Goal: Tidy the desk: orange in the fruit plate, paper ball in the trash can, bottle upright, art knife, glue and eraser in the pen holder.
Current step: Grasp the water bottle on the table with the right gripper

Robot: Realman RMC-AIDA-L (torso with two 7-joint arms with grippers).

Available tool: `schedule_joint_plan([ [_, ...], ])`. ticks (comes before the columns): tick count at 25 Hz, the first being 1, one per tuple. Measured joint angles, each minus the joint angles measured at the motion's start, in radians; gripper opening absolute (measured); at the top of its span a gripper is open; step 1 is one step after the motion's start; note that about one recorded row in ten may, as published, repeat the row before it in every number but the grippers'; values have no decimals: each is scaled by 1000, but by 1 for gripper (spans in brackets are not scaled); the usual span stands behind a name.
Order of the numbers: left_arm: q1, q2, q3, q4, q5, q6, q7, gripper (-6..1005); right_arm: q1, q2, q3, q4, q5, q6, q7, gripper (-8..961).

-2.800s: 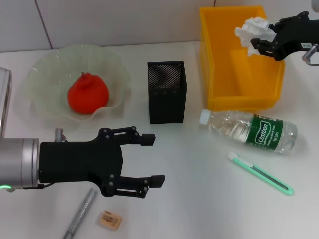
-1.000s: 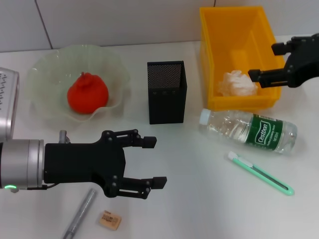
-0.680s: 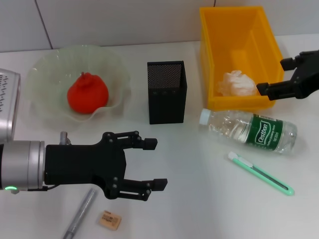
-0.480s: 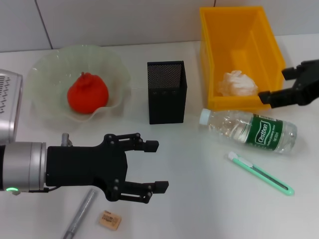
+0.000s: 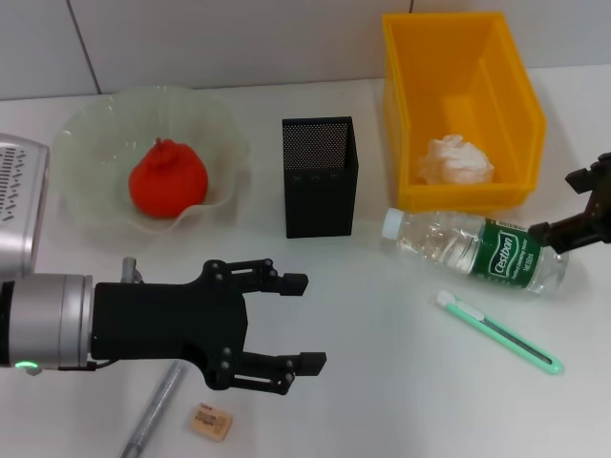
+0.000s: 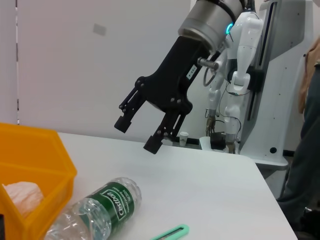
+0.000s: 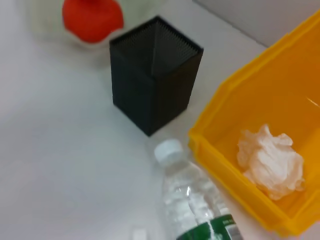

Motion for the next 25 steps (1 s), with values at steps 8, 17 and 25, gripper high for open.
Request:
schedule_joint_plan([
  [8, -2, 0, 9, -1, 0, 0, -5, 844, 44, -1, -9, 72, -137, 9, -165, 807],
  [17, -1, -2, 30, -2, -6, -1, -6, 846, 88, 0, -89, 189, -204, 51, -263, 806],
  [25, 6, -2, 32, -2, -7, -1, -3, 846, 118, 0, -132, 252, -217, 124, -287, 806],
])
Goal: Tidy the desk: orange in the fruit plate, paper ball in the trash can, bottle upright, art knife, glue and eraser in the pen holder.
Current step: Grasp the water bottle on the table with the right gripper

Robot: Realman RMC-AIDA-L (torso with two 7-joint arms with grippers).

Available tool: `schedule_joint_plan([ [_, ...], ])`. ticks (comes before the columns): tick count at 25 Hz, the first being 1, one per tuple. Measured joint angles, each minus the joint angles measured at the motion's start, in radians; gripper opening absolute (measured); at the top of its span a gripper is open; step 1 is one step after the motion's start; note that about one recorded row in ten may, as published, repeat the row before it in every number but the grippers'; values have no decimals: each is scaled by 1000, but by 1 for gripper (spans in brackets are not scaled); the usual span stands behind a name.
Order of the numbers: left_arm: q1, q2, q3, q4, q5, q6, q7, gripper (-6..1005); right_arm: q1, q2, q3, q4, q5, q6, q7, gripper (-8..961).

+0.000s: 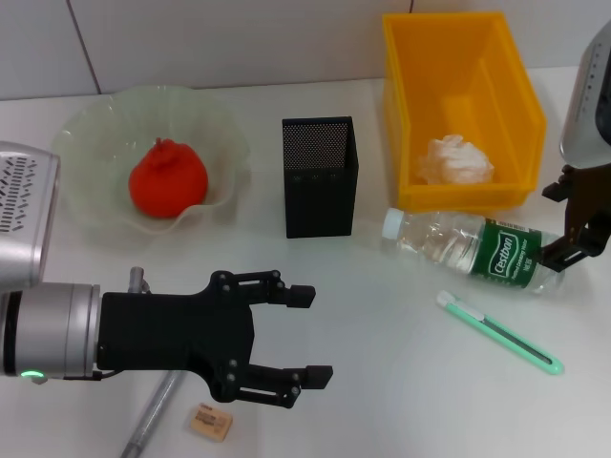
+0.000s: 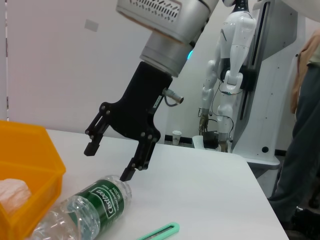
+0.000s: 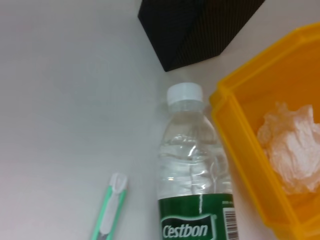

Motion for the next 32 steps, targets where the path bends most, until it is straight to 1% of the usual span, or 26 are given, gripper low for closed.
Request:
schedule_joint_plan([
  [4, 0, 0, 1, 0, -1, 0, 0, 846, 5, -1, 0, 48, -4, 45, -11, 806],
  [13, -7, 0, 1, -7, -1, 0, 0, 845, 31, -1, 0, 168, -5, 96, -31, 805],
  [32, -8, 0, 1, -12, 4, 0, 2, 844, 69, 3, -23, 321, -5, 166, -27, 804],
])
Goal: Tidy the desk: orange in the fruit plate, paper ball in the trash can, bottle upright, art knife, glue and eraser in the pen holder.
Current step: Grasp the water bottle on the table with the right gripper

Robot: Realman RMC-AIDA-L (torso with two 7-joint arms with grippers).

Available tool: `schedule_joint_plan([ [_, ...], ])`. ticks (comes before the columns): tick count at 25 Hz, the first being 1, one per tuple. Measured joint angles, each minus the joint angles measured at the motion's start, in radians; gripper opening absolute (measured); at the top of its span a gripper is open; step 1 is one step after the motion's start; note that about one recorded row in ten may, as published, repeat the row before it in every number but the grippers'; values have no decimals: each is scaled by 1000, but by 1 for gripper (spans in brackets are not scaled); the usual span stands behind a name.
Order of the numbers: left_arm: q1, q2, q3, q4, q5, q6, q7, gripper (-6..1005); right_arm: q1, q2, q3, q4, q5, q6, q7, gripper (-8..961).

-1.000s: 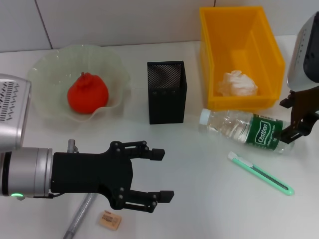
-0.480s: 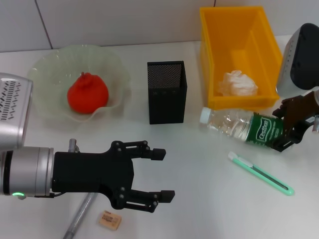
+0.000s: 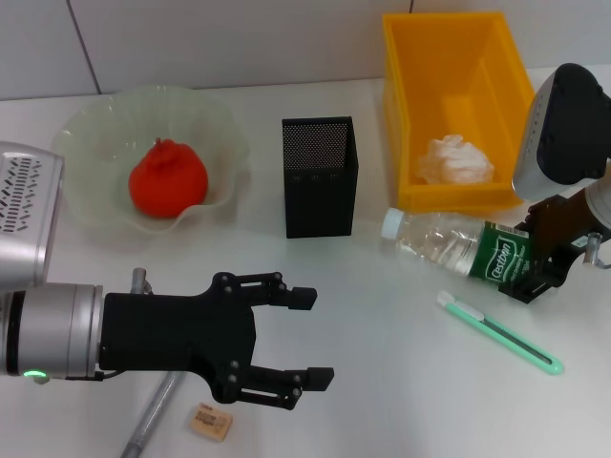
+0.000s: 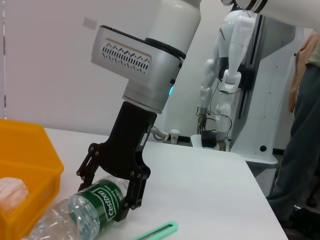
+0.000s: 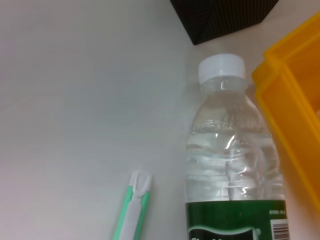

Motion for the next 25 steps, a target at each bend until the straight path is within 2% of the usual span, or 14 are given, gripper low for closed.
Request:
schedule_joint_plan([
  [25, 1, 0, 0, 0, 2, 3, -6, 845, -2, 3, -2, 46, 28, 19, 6, 805],
])
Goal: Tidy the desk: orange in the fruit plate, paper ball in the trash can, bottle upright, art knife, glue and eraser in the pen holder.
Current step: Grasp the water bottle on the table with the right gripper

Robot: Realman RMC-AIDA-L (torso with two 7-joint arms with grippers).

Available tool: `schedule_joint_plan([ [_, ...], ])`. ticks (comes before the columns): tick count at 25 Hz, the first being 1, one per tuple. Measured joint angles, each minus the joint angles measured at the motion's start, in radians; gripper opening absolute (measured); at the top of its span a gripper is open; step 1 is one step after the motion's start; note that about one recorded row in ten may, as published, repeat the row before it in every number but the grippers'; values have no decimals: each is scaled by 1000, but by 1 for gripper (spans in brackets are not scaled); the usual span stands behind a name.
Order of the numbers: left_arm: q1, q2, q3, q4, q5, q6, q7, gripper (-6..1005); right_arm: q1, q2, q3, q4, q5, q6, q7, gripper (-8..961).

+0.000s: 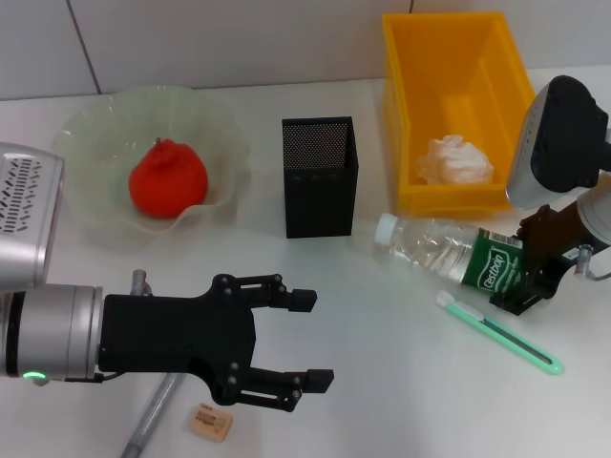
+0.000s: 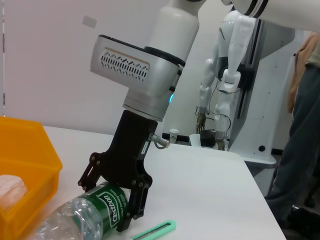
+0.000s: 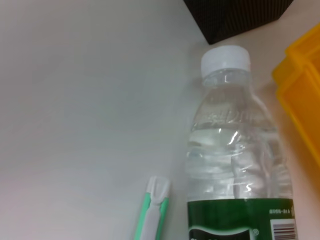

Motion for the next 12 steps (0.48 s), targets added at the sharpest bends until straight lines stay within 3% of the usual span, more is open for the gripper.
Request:
schedule_joint_plan([
  [12, 0, 0, 2, 0, 0, 0, 0, 845, -2, 0, 0, 8, 0, 33, 24, 802],
])
